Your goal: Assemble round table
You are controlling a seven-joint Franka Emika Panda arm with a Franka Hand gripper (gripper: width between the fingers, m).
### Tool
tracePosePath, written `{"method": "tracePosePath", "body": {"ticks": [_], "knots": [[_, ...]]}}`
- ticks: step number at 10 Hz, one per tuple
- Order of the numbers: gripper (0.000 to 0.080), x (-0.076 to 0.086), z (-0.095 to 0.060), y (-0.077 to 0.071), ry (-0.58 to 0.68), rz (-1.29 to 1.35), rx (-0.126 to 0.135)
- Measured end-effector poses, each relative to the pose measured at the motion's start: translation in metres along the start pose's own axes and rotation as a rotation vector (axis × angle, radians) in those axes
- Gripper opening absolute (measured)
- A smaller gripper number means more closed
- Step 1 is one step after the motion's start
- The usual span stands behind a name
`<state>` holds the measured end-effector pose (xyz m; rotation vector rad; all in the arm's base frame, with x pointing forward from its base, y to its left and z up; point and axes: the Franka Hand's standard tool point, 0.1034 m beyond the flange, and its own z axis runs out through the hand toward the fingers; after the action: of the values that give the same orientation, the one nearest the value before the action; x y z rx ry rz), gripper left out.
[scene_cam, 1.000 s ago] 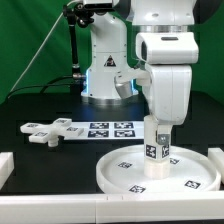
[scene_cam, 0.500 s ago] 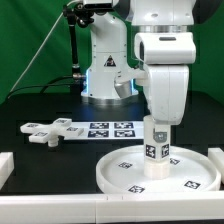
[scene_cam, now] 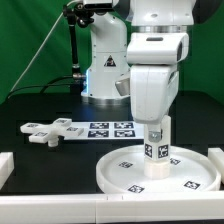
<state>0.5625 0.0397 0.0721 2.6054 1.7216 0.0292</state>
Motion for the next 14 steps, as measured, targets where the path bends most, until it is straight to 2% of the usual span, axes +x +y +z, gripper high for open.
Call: {"method": "tracePosePath", "body": {"ticks": [2,4,7,10,12,14], "knots": [[0.0407,-0.0003,0.0001,0.0001,0.003,0.142,0.000],[0.0409,-0.0008,0.0009,-0.0010,0.022,0.474,0.013],[0.0409,0.0001,0.0014,-0.0015,0.033,0.791,0.014],[0.0409,-0.0007,0.0016,-0.0011,0.034,0.943,0.020],[0.0409,-0.0022,0.0019,-0.0007,0.039,1.108,0.031],[0.0409,-0.0042,0.0028,-0.0010,0.049,1.346,0.054]]}}
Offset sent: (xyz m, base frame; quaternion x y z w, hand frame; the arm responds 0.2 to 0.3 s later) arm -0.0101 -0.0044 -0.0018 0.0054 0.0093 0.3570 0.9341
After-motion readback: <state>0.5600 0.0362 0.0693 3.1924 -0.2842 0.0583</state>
